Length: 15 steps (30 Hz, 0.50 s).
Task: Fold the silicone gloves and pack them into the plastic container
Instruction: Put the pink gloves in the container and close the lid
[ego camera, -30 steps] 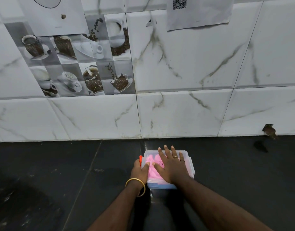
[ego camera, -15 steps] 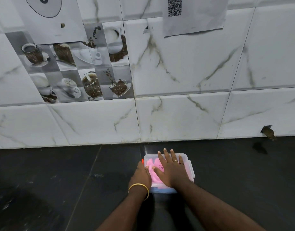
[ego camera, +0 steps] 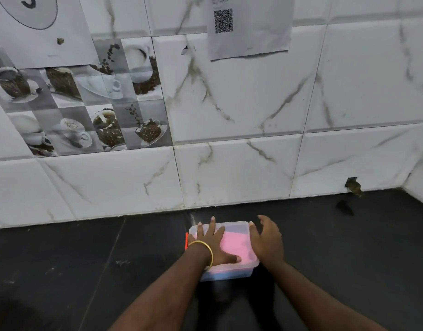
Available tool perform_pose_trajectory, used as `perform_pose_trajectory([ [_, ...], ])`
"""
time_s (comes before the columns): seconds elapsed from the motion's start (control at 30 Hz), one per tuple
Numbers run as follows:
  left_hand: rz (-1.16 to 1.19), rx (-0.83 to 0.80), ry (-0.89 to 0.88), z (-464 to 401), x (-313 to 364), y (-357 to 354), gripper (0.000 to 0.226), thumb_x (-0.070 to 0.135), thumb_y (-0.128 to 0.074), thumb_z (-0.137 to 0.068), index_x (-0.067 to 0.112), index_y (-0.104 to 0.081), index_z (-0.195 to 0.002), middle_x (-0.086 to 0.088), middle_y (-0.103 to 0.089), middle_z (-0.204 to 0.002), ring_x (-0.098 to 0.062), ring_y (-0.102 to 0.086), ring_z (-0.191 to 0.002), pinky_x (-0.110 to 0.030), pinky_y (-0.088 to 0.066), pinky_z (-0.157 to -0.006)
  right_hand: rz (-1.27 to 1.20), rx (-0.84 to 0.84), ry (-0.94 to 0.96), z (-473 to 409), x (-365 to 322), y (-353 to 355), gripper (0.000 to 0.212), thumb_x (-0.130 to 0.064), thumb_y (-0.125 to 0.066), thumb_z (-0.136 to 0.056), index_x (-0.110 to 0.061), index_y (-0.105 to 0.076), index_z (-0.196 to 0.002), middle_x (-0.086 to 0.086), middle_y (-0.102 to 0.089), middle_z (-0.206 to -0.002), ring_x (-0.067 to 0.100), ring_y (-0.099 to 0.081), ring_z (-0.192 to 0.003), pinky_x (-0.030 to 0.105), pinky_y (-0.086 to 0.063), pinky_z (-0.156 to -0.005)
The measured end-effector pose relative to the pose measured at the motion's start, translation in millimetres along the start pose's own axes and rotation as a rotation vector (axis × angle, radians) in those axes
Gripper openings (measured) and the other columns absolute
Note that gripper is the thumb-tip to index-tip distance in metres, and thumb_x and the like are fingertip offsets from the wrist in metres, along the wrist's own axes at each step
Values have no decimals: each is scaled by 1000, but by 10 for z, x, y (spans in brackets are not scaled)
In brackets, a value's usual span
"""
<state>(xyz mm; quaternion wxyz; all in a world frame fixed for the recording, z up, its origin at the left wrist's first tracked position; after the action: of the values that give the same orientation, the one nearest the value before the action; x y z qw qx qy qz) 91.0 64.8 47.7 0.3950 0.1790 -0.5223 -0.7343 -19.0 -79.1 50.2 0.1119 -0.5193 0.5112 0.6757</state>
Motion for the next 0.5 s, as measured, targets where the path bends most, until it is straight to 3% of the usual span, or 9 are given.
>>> perform_pose_trajectory([
  [0.1, -8, -97, 48, -32, 68, 103, 134, 91, -57, -45, 39, 4, -152, -1, 20, -162, -43, 16, -147, -70, -4, -113, -72, -315, -308, -9, 177, -34, 60, -60, -45, -92, -12, -60, -124, 12, -63, -125, 27, -60, -112, 42, -49, -99],
  [0.2, -22, -172, 92, -18, 122, 180, 144, 89, -65, -31, 47, 7, -149, 2, 20, -162, -42, 17, -147, -74, -7, -110, -206, -561, -471, 145, 265, -84, 67, -76, -33, -87, -22, -67, -107, 6, -70, -106, 24, -64, -97, 37, -54, -81],
  [0.3, -8, -188, 90, 22, 171, 199, 143, 83, -72, -38, 47, 13, -148, 0, 23, -161, -43, 19, -146, -77, -7, -106, -331, -590, -551, 216, 340, -110, 62, -78, -37, -85, -27, -66, -103, 4, -70, -101, 23, -63, -96, 35, -50, -78],
  [0.5, 1, -169, 86, 86, 198, 236, 142, 77, -75, -48, 35, 12, -152, -3, 20, -162, -42, 17, -146, -74, -9, -111, -407, -543, -569, 156, 380, -98, 45, -61, -56, -87, -20, -69, -99, 5, -72, -97, 24, -63, -93, 36, -47, -80],
])
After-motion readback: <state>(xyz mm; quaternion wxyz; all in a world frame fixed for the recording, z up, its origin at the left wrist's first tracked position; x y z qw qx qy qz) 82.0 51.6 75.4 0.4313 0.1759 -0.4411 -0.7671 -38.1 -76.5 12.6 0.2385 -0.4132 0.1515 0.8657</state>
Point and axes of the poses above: each hand's wrist, its own z-axis away from the middle knuckle, its own y-axis out of the back of the hand, x = y × z, the point moved 3 cm from there along -z, towards the middle knuckle
